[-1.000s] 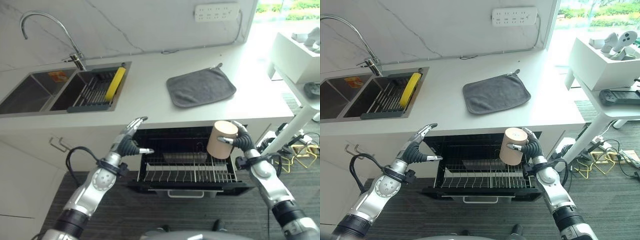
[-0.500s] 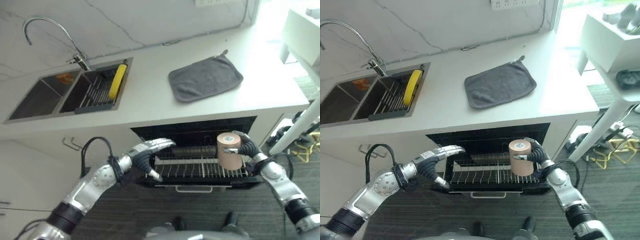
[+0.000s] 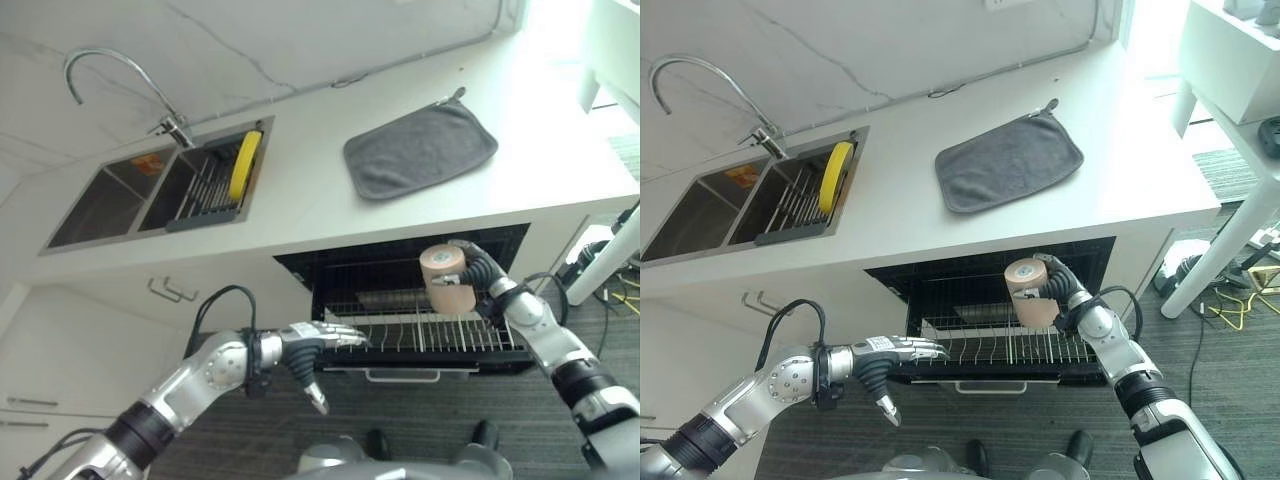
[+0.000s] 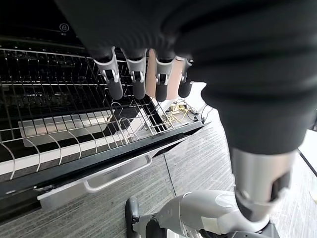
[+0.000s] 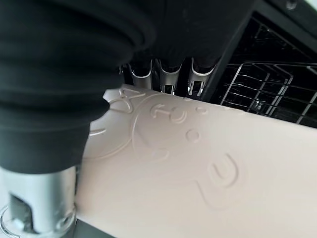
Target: Place the dishes in the dishwasher.
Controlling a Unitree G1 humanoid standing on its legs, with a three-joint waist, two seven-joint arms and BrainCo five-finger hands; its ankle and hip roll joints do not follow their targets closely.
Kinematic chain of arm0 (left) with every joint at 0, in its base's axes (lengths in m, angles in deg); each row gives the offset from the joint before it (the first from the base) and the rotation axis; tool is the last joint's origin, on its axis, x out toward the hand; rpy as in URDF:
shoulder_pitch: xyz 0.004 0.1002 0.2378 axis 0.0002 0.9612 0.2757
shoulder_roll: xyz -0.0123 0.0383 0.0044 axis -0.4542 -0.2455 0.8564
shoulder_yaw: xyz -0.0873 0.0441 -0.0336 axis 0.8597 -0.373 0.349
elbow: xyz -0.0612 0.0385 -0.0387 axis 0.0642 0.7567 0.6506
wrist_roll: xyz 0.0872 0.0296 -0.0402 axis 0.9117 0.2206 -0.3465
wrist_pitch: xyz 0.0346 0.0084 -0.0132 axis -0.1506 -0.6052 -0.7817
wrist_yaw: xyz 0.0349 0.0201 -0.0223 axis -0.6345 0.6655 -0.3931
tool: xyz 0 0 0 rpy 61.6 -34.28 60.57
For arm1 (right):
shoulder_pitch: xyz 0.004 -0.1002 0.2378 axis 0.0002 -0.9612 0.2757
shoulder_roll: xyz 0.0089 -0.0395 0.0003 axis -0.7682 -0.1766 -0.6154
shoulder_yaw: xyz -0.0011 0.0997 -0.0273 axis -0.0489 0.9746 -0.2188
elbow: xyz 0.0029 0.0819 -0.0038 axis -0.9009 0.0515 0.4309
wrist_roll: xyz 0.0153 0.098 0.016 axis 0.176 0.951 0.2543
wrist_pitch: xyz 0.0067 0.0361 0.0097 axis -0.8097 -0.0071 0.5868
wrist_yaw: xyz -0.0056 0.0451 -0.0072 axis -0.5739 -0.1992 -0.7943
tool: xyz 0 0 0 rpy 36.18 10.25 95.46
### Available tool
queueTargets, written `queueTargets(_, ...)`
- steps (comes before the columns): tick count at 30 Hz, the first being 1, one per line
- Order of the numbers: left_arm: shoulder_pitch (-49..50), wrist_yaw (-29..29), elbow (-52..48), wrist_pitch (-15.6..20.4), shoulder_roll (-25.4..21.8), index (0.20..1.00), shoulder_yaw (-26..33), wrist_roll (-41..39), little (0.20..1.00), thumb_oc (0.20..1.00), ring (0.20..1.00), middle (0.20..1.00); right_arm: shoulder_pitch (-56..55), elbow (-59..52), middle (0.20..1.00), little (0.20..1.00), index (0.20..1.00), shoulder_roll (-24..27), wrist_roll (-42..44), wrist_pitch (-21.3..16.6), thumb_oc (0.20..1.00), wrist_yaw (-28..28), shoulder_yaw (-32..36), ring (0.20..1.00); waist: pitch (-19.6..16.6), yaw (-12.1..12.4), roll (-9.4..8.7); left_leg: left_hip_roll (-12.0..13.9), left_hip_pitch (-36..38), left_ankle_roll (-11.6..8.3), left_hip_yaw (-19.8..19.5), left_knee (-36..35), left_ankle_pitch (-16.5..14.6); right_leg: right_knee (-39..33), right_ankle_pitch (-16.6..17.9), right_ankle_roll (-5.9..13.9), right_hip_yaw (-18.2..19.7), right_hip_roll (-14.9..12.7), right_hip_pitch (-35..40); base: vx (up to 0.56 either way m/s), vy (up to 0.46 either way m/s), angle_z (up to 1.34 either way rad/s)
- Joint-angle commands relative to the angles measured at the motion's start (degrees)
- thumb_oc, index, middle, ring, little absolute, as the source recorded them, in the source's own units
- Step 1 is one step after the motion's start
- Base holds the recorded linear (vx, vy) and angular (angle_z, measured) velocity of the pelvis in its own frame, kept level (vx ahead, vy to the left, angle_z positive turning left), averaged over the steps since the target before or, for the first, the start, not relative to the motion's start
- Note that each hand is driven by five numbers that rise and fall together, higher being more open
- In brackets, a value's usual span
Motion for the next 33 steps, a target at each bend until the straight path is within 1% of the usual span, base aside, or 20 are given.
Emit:
queueTargets(1, -2.7, -4.1, -3.9, 1.5, -5.3, 1.0, -1.3, 0.2, 1.0, 1.0, 1.0, 1.0, 8.0, -2.4, 0.2, 0.2, 0.2, -2.0, 1.1, -0.9, 0.2, 2.7, -1.7, 0.2, 2.2, 1.7, -4.36, 2.7, -8.6, -0.59, -1.1, 7.6, -0.1, 8.5, -2.1, 2.95, 1.3, -8.0, -1.9, -0.23, -0.106, 0.04)
queueTargets(2, -4.6, -5.4, -3.6, 1.3, -6.0, 1.0, -2.0, 0.2, 1.0, 1.0, 1.0, 1.0, 10.0, -1.9, 0.2, 0.2, 0.2, -2.2, 1.2, -0.7, 0.2, 3.4, -2.3, 0.2, 3.4, 1.8, -4.62, 2.9, -9.9, -0.55, -1.1, 8.3, -0.3, 9.0, -2.2, 2.9, 1.4, -8.0, -3.1, -0.18, -0.073, -0.06)
queueTargets(3, -5.1, -5.7, -3.4, 1.3, -6.0, 1.0, -2.2, 0.3, 1.0, 1.0, 1.0, 1.0, 10.5, -1.7, 0.2, 0.2, 0.2, -2.3, 1.2, -0.7, 0.2, 3.6, -2.4, 0.2, 3.6, 1.8, -4.69, 2.9, -10.3, -0.53, -1.1, 8.6, -0.4, 9.2, -2.3, 2.87, 1.5, -8.1, -3.4, -0.26, -0.094, -0.14)
queueTargets(4, -7.3, -7.0, -2.8, 1.2, -6.7, 1.0, -3.0, 0.2, 1.0, 1.0, 1.0, 1.0, 12.9, -0.8, 0.2, 0.2, 0.2, -2.4, 1.7, -0.9, 0.2, 4.1, -2.8, 0.2, 4.9, 1.9, -5.03, 3.3, -11.6, -0.54, -1.1, 9.2, -0.5, 9.7, -2.4, 2.83, 1.6, -8.0, -4.7, -0.3, -0.129, -0.12)
queueTargets(5, -10.7, -8.8, -1.3, 1.3, -7.8, 1.0, -4.2, 0.4, 1.0, 1.0, 1.0, 1.0, 16.5, 1.4, 0.2, 0.2, 0.2, -2.2, 2.8, -1.7, 0.2, 4.5, -3.4, 0.2, 6.8, 2.2, -5.72, 3.9, -13.5, -0.64, -1.0, 10.0, -0.6, 10.1, -2.4, 2.74, 1.6, -7.8, -6.3, -0.34, -0.157, -0.08)
queueTargets(7, -14.2, -10.4, 0.2, 1.4, -8.6, 1.0, -5.4, 0.1, 1.0, 1.0, 1.0, 1.0, 20.1, 3.9, 0.2, 0.2, 0.2, -1.9, 4.0, -2.6, 0.2, 4.7, -3.7, 0.2, 8.7, 2.5, -6.33, 4.5, -15.4, -0.68, -1.1, 11.0, -0.6, 10.7, -2.3, 2.52, 1.9, -7.7, -8.0, -0.24, -0.133, -0.05)
queueTargets(9, -16.5, -11.1, 0.8, 1.1, -9.1, 1.0, -6.0, -0.4, 1.0, 1.0, 1.0, 1.0, 22.2, 5.4, 0.2, 0.2, 0.2, -1.7, 5.0, -3.1, 0.2, 5.1, -4.1, 0.2, 9.8, 2.6, -6.7, 4.8, -16.5, -0.7, -1.1, 11.6, -0.6, 11.1, -2.2, 2.34, 2.0, -7.5, -9.0, -0.16, -0.077, -0.09)
queueTargets(11, -19.8, -11.9, 1.4, -0.1, -9.5, 1.0, -7.1, -1.0, 1.0, 1.0, 1.0, 1.0, 24.8, 7.5, 0.2, 0.2, 0.2, -1.5, 6.2, -3.8, 0.2, 5.6, -4.4, 0.2, 11.0, 2.7, -7.22, 5.2, -18.2, -0.71, -0.9, 12.4, -0.4, 11.7, -2.2, 2.11, 2.3, -7.2, -10.7, -0.19, -0.069, -0.02)
queueTargets(12, -23.1, -12.6, 1.9, -1.7, -9.5, 1.0, -8.1, -1.5, 1.0, 1.0, 1.0, 1.0, 27.0, 9.2, 0.2, 0.2, 0.2, -1.1, 8.0, -4.3, 0.2, 6.1, -4.6, 0.2, 12.2, 2.7, -7.79, 5.4, -20.1, -0.62, -1.0, 13.2, -0.2, 12.8, -2.2, 1.9, 2.7, -7.0, -12.8, -0.17, -0.047, -0.04)
queueTargets(14, -24.4, -13.0, 2.3, -2.2, -9.5, 1.0, -8.5, -1.6, 1.0, 1.0, 1.0, 1.0, 27.6, 10.0, 0.2, 0.2, 0.2, -0.8, 8.7, -4.7, 0.2, 6.2, -4.5, 0.2, 12.6, 2.6, -7.92, 5.5, -20.9, -0.56, -1.0, 13.7, -0.2, 13.4, -2.3, 1.83, 3.0, -6.9, -13.7, -0.12, -0.014, -0.03)
queueTargets(16, -27.4, -13.6, 2.9, -4.1, -9.1, 1.0, -9.1, -2.2, 1.0, 1.0, 1.0, 1.0, 28.7, 11.4, 0.2, 0.2, 0.2, -0.6, 9.6, -5.7, 0.2, 6.3, -4.2, 0.2, 13.7, 2.4, -8.43, 5.7, -22.3, -0.41, -0.9, 14.8, -0.5, 15.0, -2.7, 1.7, 3.6, -6.7, -15.7, -0.11, 0.017, -0.04)
queueTargets(22, -29.5, -14.4, 3.7, -5.2, -8.7, 1.0, -9.1, -1.4, 1.0, 1.0, 1.0, 1.0, 30.2, 12.1, 0.2, 0.2, 0.2, -0.3, 9.9, -6.4, 0.2, 5.7, -3.8, 0.2, 13.8, 2.4, -9.17, 6.0, -24.2, -0.39, -0.5, 14.7, -0.2, 15.3, -2.4, 1.96, 3.8, -6.5, -18.3, -0.06, 0.024, 0.0)
queueTargets(25, -30.2, -13.7, 3.6, -5.4, -8.7, 1.0, -8.9, -0.8, 1.0, 1.0, 1.0, 1.0, 31.0, 11.8, 0.2, 0.2, 0.2, -0.4, 10.2, -6.0, 0.2, 5.4, -3.9, 0.2, 13.8, 2.6, -9.39, 6.0, -25.0, -0.42, -0.3, 14.6, 0.1, 15.5, -2.2, 2.05, 3.8, -6.4, -19.3, -0.07, 0.021, 0.02)
queueTargets(27, -30.4, -13.1, 3.6, -5.4, -8.7, 1.0, -8.7, -0.5, 1.0, 1.0, 1.0, 1.0, 31.1, 11.3, 0.2, 0.2, 0.2, -0.6, 12.1, -5.3, 0.2, 4.9, -4.0, 0.2, 13.8, 2.7, -9.51, 6.0, -25.0, -0.41, -0.3, 14.4, 0.2, 15.5, -2.2, 2.08, 3.7, -6.4, -19.5, -0.04, 0.021, 0.02)
queueTargets(29, -30.5, -12.8, 3.8, -5.4, -8.3, 1.0, -8.6, -0.1, 1.0, 1.0, 1.0, 1.0, 31.2, 10.7, 0.2, 0.2, 0.2, -1.4, 16.9, -3.3, 0.2, 4.5, -3.8, 0.2, 13.8, 2.8, -9.58, 6.0, -25.0, -0.39, -0.2, 14.2, 0.2, 15.5, -2.1, 2.07, 3.7, -6.4, -19.7, -0.02, 0.014, 0.0)
queueTargets(30, -30.6, -12.7, 3.8, -5.5, -8.2, 1.0, -8.5, 0.0, 1.0, 1.0, 1.0, 1.0, 31.2, 10.5, 0.2, 0.2, 0.2, -1.8, 18.0, -2.9, 0.2, 4.1, -3.5, 0.2, 13.8, 2.8, -9.6, 6.0, -25.1, -0.38, -0.1, 14.2, 0.2, 15.5, -2.1, 2.07, 3.7, -6.4, -19.7, -0.05, 0.04, 0.01)
queueTargets(31, -31.0, -12.2, 4.0, -5.6, -8.1, 1.0, -8.3, -0.1, 1.0, 1.0, 1.0, 1.0, 31.3, 10.1, 0.2, 0.2, 0.2, -3.1, 17.7, -2.4, 0.2, 3.3, -2.3, 0.2, 13.8, 2.9, -9.59, 5.9, -25.2, -0.35, 0.0, 14.2, 0.2, 15.6, -2.1, 2.15, 3.5, -6.5, -20.0, -0.06, 0.039, 0.01)
queueTargets(33, -31.5, -11.8, 4.1, -6.1, -7.7, 1.0, -8.3, 0.0, 1.0, 1.0, 1.0, 1.0, 31.8, 9.7, 0.2, 0.2, 0.2, -4.0, 17.0, -1.9, 0.2, 3.5, -2.3, 0.2, 13.8, 3.1, -9.57, 6.0, -25.6, -0.37, 0.0, 14.2, 0.3, 15.7, -2.0, 2.17, 3.4, -6.6, -20.3, -0.05, 0.023, 0.01)
